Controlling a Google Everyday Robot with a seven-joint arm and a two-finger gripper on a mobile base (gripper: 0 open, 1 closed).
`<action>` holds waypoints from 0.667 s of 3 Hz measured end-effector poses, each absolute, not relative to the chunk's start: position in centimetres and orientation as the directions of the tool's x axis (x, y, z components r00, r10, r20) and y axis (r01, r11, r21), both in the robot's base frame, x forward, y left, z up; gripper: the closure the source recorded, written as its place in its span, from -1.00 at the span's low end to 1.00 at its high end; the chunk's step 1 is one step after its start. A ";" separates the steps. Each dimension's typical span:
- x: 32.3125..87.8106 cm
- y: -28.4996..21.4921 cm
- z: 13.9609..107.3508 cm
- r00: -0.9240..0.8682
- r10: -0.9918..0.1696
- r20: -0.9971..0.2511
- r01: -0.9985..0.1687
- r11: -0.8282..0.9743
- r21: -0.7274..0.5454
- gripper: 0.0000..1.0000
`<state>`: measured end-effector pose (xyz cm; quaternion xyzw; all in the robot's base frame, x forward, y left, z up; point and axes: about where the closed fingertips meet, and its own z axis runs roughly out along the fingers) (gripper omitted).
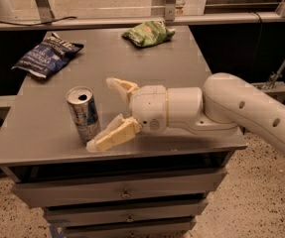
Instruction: Knock redbull can over
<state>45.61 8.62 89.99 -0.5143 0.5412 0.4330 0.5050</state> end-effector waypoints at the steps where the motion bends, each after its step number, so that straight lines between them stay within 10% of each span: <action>1: 46.0 10.2 88.9 0.072 -0.101 -0.992 -0.993 0.091 -0.081 -0.65; 2: 46.4 10.7 88.3 0.091 -0.095 -0.991 -0.989 0.106 -0.101 -0.19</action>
Offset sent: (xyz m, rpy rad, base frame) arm 0.0145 0.0227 -0.0251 0.0335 -0.0776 -0.0377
